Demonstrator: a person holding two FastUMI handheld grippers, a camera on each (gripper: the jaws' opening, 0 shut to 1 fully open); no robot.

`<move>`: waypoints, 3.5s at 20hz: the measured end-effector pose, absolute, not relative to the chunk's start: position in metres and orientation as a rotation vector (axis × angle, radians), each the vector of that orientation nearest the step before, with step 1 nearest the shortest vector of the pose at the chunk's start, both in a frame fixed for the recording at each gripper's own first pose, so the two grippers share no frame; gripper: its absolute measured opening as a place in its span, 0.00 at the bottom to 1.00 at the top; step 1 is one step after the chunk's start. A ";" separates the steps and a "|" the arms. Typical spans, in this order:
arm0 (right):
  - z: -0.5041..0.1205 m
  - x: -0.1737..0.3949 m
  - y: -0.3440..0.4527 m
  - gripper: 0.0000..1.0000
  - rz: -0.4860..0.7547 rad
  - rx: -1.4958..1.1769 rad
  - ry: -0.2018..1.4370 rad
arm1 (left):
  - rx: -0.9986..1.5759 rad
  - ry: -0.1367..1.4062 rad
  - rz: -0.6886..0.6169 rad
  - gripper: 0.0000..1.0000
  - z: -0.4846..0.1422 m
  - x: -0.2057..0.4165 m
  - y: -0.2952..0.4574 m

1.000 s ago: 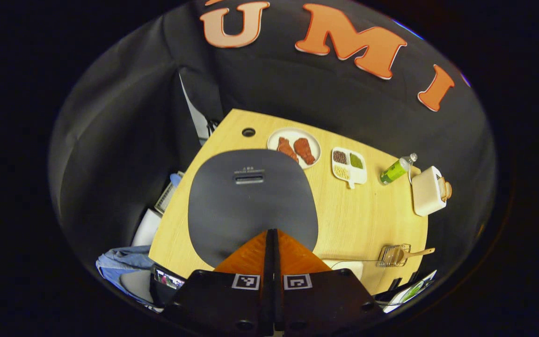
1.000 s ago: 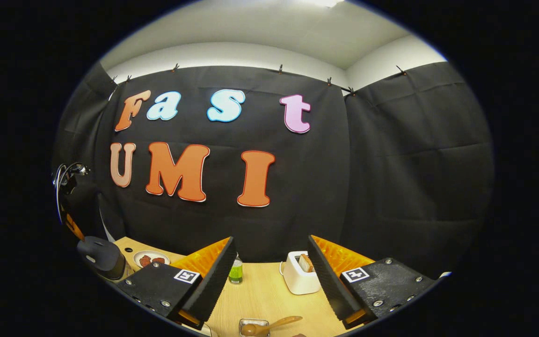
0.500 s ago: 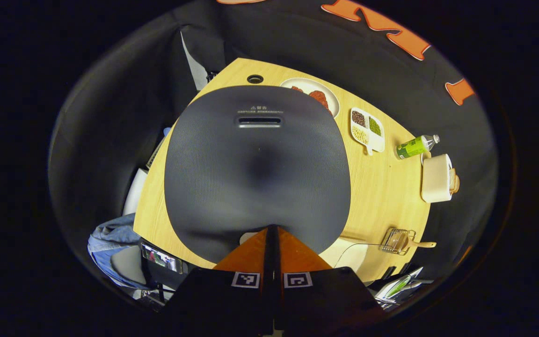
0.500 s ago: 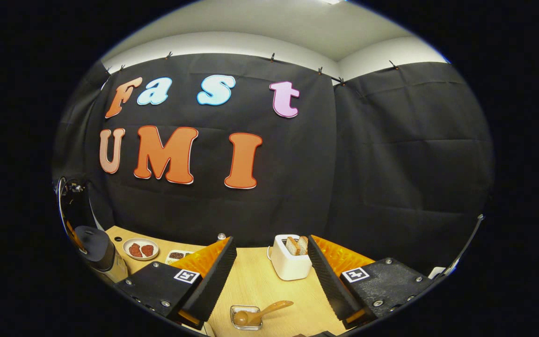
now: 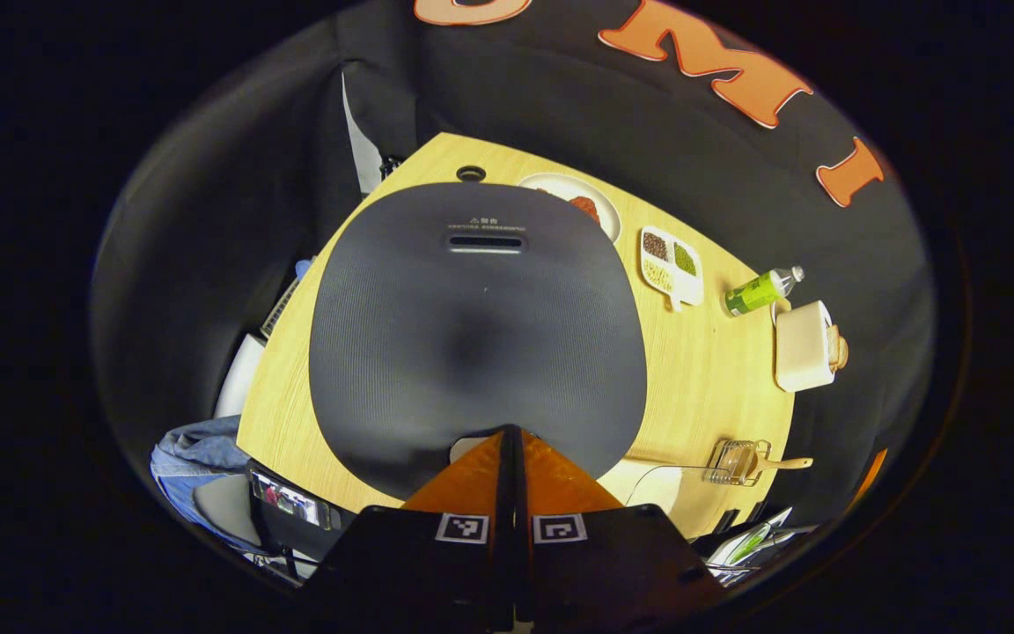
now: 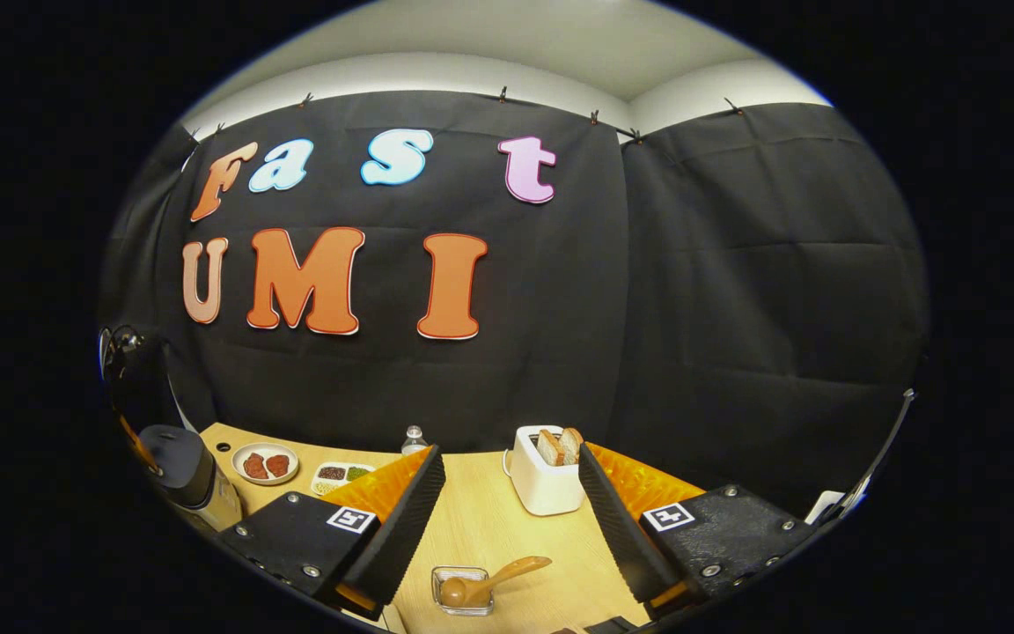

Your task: Close the left gripper, press the button to open the rice cooker; take a wooden spoon from the chopstick holder with the right hand, scoop a spoonful of rice and pour it into the rice cooker, then put the wooden spoon back into the chopstick holder.

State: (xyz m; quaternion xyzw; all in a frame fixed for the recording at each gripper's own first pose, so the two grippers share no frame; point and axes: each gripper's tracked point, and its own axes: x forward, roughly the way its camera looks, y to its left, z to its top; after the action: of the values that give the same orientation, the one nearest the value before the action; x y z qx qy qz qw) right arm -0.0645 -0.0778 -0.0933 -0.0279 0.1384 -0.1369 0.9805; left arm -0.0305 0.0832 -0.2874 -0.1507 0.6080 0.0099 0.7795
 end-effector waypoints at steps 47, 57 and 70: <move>-0.368 -0.068 -0.057 0.19 -0.232 0.607 0.998 | 0.123 0.504 0.193 0.87 -0.153 -0.072 0.017; -0.291 -0.056 -0.058 0.16 -0.302 0.577 0.817 | 0.058 0.522 0.078 0.87 -0.178 -0.041 0.041; -0.226 -0.096 0.066 0.15 -0.105 0.513 0.764 | -0.026 0.576 -0.070 0.87 -0.218 -0.016 0.055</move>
State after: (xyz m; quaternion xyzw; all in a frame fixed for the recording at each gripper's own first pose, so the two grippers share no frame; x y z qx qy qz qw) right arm -0.0955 0.0656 -0.2262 0.2473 0.3683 -0.0508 0.8948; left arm -0.0163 0.0552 -0.2177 -0.0128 0.2838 -0.0343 0.9582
